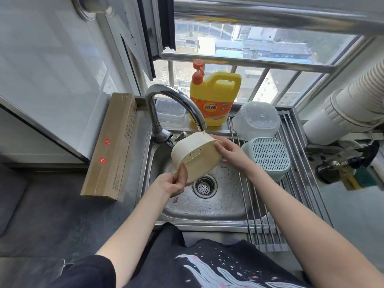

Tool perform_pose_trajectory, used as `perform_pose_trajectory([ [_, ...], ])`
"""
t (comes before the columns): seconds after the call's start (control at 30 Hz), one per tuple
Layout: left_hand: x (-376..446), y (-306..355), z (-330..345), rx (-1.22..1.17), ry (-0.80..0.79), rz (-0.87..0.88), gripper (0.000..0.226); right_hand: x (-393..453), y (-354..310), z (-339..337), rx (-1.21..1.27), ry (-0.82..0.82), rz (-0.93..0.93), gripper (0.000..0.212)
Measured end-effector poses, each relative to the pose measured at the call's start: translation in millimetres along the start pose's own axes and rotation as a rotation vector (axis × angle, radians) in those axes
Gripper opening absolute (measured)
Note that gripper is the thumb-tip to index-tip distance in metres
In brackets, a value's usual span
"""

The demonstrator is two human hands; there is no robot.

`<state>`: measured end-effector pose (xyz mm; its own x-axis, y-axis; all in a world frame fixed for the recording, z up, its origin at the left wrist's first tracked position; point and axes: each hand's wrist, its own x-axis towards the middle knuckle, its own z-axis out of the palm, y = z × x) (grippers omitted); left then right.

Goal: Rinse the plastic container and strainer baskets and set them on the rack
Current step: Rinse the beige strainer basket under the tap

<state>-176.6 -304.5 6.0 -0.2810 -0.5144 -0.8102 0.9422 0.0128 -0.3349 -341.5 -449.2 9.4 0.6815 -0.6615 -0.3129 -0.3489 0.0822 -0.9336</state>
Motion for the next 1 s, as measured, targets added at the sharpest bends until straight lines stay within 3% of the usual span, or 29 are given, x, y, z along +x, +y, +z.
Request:
perform_pose_trajectory([
  [0.07, -1, 4, -5, 0.034, -0.029, -0.054, 0.039, 2, 4, 1, -0.164, 0.090, -0.025, 0.038],
  [0.13, 2, 6, -12, 0.299, -0.028, -0.061, 0.047, 4, 1, 3, -0.464, 0.197, -0.026, 0.020],
  [0.23, 2, 2, -21, 0.936, 0.153, 0.033, 0.078, 6, -6, 8, -0.816, 0.192, 0.024, 0.021],
  [0.3, -2, -1, -25, 1.270, 0.341, 0.114, 0.101, 8, -9, 9, -0.865, 0.193, 0.056, 0.025],
  [0.33, -3, -1, -26, 1.325, 0.374, 0.172, 0.104, 8, -10, 8, -0.853, 0.204, 0.069, 0.027],
  [0.4, -4, 2, -25, 1.233, 0.289, 0.307, 0.096, 9, -8, 6, -0.757, 0.222, 0.113, 0.028],
  [0.5, -6, 3, -14, 1.196, 0.115, 0.327, 0.078, 10, -4, 3, -0.591, 0.264, 0.172, 0.028],
  [0.67, -3, 3, 3, 1.222, 0.056, 0.367, 0.052, 1, -14, 0, -0.454, 0.374, 0.169, 0.037],
  [0.8, 4, 5, 2, 1.166, 0.108, 0.322, 0.058, -3, -23, -3, -0.416, 0.402, 0.232, 0.033],
  [1.0, 27, -5, -12, 0.982, -0.020, 0.096, 0.075, -4, -34, 0, -0.222, 0.456, 0.248, 0.017],
])
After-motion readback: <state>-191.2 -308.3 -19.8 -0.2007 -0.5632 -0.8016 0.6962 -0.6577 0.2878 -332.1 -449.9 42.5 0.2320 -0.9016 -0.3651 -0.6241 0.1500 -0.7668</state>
